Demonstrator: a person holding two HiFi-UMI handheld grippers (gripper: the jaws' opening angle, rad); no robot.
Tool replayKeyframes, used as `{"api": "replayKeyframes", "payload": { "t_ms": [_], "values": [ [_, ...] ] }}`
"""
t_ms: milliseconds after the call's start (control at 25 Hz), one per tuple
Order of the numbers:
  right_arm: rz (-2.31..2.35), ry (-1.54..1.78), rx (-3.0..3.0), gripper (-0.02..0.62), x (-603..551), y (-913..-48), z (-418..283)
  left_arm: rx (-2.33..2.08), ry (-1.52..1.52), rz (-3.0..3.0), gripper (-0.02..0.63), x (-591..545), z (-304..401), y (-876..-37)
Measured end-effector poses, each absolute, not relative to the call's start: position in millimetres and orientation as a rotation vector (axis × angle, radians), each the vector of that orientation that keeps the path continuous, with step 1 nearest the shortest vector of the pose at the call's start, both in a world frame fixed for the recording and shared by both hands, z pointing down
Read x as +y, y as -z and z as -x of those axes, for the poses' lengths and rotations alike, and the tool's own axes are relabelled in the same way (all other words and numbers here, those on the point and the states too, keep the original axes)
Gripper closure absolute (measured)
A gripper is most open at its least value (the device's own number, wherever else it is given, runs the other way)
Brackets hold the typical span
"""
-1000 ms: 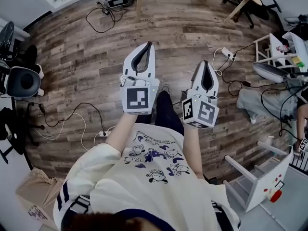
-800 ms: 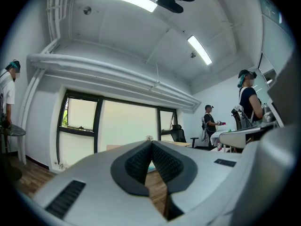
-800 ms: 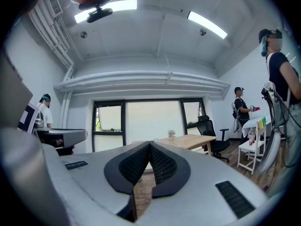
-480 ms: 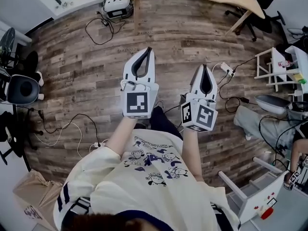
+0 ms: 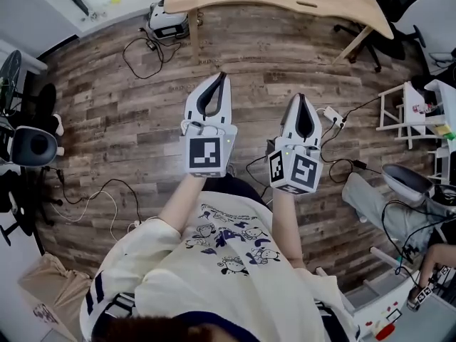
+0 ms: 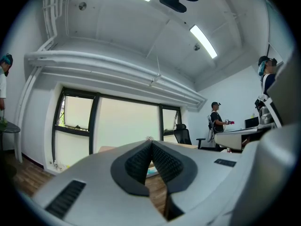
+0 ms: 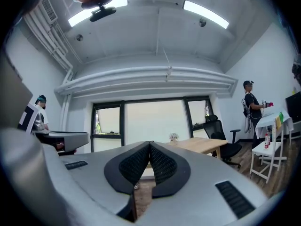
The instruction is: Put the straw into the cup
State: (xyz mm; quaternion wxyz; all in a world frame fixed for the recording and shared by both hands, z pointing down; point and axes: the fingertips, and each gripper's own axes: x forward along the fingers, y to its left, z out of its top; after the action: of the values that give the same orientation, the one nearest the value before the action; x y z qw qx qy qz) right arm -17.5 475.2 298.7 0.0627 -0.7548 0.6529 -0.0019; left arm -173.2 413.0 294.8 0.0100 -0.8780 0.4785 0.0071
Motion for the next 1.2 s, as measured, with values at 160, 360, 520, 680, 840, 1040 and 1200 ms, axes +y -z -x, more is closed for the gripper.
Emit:
{"api": "replayKeyframes", "payload": {
  "t_ms": [160, 360, 520, 680, 840, 1040, 1200],
  "values": [
    [2.274, 0.02, 1.988, 0.598, 460, -300, 7, 1.51, -0.014, 2.74, 0.575, 398, 163, -295],
    [2.271, 0.032, 1.994, 0.597, 443, -302, 1, 1.505, -0.001, 2.734, 0.574, 381, 155, -295],
    [2.276, 0.046, 1.998, 0.597, 424, -305, -5, 1.513, 0.014, 2.739, 0.574, 361, 146, -298],
    [2.285, 0.06, 1.981, 0.597, 403, -310, -19, 1.504, 0.023, 2.745, 0.574, 338, 131, -302],
    [2.293, 0.049, 1.973, 0.597, 372, -307, -31, 1.489, 0.005, 2.751, 0.574, 305, 117, -301],
    [2.303, 0.037, 1.957, 0.598, 331, -300, -40, 1.468, 0.0, 2.761, 0.574, 265, 107, -294],
    [2.313, 0.023, 1.937, 0.597, 296, -295, -47, 1.458, -0.012, 2.762, 0.575, 227, 102, -290]
  ]
}}
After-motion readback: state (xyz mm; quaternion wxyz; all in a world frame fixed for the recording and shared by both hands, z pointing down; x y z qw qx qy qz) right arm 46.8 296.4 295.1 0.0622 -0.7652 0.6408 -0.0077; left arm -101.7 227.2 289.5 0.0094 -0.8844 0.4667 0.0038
